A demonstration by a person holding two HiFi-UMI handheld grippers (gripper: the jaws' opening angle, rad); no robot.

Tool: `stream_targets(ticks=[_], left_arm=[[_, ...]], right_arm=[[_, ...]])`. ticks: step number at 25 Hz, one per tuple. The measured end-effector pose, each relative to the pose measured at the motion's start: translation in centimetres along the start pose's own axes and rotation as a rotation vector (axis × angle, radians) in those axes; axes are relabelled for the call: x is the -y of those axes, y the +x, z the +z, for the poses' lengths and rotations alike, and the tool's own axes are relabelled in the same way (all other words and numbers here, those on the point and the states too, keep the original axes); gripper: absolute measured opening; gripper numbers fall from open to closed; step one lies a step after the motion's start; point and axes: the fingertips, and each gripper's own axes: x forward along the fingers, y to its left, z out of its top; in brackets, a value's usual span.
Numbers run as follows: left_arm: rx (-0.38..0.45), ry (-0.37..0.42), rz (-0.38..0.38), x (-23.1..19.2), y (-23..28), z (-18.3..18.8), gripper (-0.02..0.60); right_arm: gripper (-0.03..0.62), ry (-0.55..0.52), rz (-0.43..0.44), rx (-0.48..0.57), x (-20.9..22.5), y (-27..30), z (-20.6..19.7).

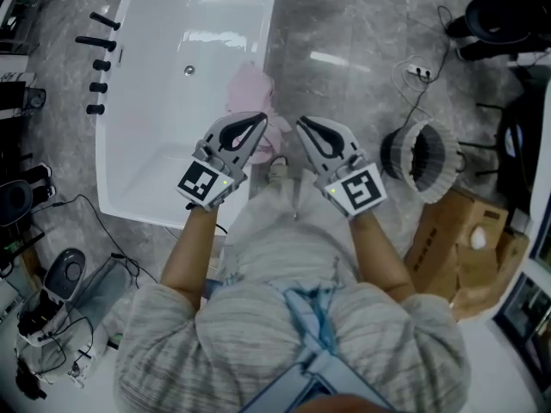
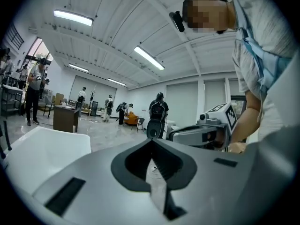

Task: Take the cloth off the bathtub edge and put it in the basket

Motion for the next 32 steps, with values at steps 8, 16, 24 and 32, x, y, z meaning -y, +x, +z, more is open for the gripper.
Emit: stream_targets(ticks=[8, 16, 24, 32], left_arm=[[-0.12, 0.036, 0.026, -1.6, -1.6, -5.0, 0.003], [-0.274, 0.08, 0.005, -2.9, -2.5, -10.3, 0.003], [-0.451, 0.052, -0.034, -3.8, -3.3, -15.8, 0.052], [-0.609, 0.072, -0.098, -4.0, -4.7, -20.5, 0.159]], right_arm=[[0.041, -0.012, 0.122, -0.149, -2.2, 2.8, -5.5], [0.073, -0.016, 0.184, -0.281, -3.6, 5.8, -10.5], [0.144, -0.078, 0.261, -0.424, -4.4, 7.8, -15.6], [0.249, -0.149, 0.309, -0.583, -5.6, 8.6, -21.0]])
